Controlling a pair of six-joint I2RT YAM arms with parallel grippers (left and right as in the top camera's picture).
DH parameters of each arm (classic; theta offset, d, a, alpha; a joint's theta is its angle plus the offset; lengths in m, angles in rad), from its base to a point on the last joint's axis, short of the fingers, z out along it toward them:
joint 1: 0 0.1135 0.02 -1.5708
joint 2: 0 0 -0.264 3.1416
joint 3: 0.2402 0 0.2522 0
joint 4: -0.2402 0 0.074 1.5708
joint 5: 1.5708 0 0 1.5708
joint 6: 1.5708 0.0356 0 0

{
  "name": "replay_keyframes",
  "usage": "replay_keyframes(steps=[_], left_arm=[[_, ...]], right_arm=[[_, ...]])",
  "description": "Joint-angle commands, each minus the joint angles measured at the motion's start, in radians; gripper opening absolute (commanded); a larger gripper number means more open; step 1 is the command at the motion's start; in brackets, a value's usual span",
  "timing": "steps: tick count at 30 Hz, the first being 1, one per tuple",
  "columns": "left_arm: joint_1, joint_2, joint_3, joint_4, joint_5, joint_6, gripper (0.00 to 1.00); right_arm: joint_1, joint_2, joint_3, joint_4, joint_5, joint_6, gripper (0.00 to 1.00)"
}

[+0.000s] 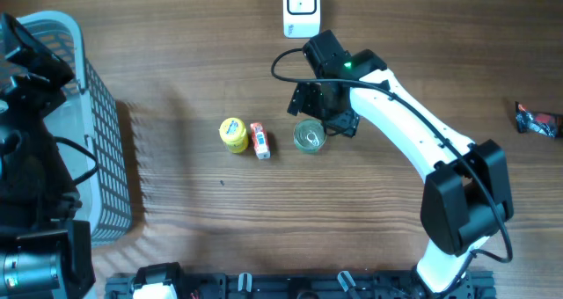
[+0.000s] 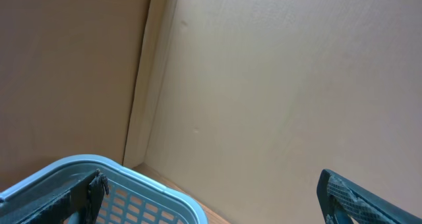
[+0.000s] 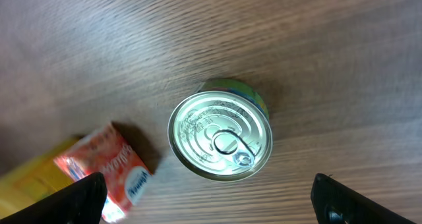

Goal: Scan the item barcode
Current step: 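Reach the right gripper down to the tuna tin can and grasp it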

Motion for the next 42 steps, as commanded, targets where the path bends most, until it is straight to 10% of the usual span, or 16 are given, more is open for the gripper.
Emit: replay_keyframes(steps=[1,8,12,17,42], left_arm=[[0.007,-0.009,-0.008,0.003,0.016,0.013,1.00],[0.007,-0.010,-0.008,0.000,0.016,0.013,1.00],[0.007,-0.011,-0.008,0.000,0.016,0.013,1.00],[0.007,-0.011,-0.008,0.000,0.016,0.013,1.00],[0.007,-0.011,-0.008,-0.001,0.016,0.013,1.00]], right_arm=[[0.012,0.056,0.016,-0.002,0.020,0.309,1.00],[0.073,0.060,0.016,0.067,0.000,0.478,0.93],[0.074,0.061,0.009,-0.039,-0.129,0.932,1.00],[0.074,0.084,0.009,-0.042,-0.130,1.166,1.00],[0.028,0.281,0.009,0.063,-0.014,1.172,1.00]])
